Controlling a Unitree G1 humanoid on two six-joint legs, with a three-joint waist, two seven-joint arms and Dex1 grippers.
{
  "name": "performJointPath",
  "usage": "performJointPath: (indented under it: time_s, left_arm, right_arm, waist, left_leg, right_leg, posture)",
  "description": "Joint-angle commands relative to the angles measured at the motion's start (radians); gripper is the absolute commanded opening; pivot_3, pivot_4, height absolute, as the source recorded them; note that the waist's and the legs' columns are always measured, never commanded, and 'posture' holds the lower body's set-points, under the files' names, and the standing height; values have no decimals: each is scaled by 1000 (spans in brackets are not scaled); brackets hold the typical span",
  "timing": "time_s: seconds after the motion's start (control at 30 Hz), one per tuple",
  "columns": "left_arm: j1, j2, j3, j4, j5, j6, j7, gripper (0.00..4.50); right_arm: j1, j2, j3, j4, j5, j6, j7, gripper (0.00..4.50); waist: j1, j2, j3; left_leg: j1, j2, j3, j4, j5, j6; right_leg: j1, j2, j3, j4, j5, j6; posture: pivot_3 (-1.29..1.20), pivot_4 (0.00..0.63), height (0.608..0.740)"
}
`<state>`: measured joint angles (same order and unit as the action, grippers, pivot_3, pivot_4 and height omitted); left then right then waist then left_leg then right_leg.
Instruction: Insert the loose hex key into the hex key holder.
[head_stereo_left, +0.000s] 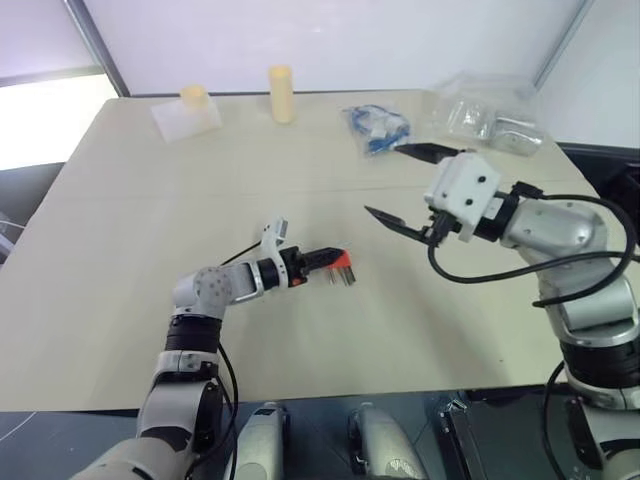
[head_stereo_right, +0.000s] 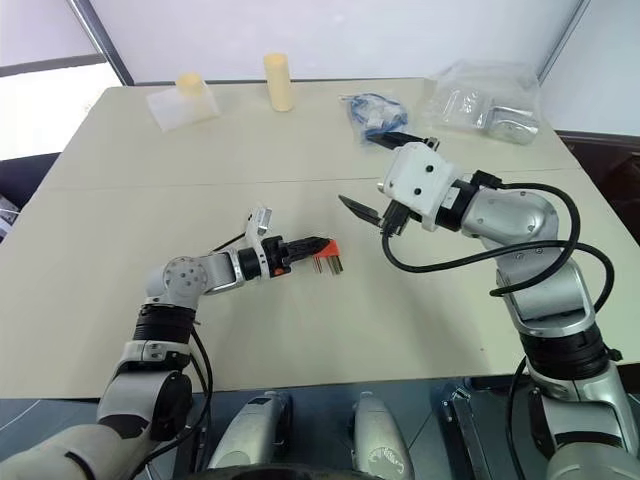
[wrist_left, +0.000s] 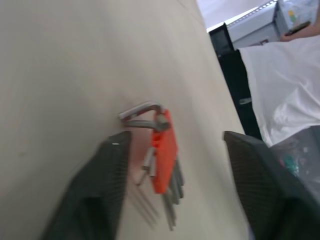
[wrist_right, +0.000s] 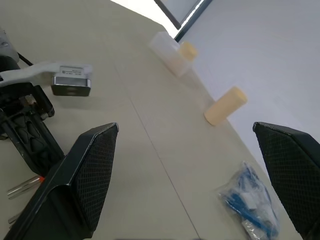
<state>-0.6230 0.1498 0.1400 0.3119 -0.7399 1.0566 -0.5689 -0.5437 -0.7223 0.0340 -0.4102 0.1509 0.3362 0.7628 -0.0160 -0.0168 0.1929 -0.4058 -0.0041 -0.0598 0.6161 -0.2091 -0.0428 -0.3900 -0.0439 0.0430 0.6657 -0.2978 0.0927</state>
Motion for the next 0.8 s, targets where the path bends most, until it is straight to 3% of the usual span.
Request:
performJointPath:
  time_s: [0.03, 0.2, 0.4, 0.63, 0.8]
  left_arm:
    - [44, 30, 32, 7, 32, -7, 43, 4453]
    - [97, 109, 61, -112, 25, -59, 23, 4453]
    - [185, 296, 106, -324, -10, -68, -29, 4453]
    - [278, 586, 41, -559, 68, -201, -239, 4453]
    - [307, 666, 79, -650, 41, -230, -307, 4453]
  right_arm:
    - [-20, 5, -9, -24, 1, -14, -4, 4500]
    - [-17, -1, -6, -9, 0, -25, 8, 4500]
    - [-7, -36, -15, 28, 5, -44, 54, 4500]
    - [63, -208, 4, 114, 39, -46, 302, 4500]
    - [87, -283, 13, 152, 43, -66, 407, 4500]
  waist:
    - [-2, 0, 0]
    - [-19, 0, -1]
    - [-26, 1, 0]
    - [9, 0, 0]
    - [3, 0, 0]
  left_leg:
    - [1, 0, 0, 0, 0, 0]
    - [2, 1, 0, -1, 0, 0]
    - [-1, 3, 0, -3, 0, 0]
    - [-4, -1, 1, -2, 0, 0]
    - [-5, 0, 1, -3, -1, 1]
  right_leg:
    - [1, 0, 0, 0, 0, 0]
    - [0, 1, 1, 0, 0, 0]
    - [-5, 1, 2, 1, 0, -1]
    - [-2, -4, 1, -7, 0, -1]
    - [-1, -7, 2, -11, -2, -4]
  posture:
    - [0, 150, 740]
    - [0, 150, 740]
    - [0, 150, 740]
    - [0, 150, 740]
    - [0, 150, 740]
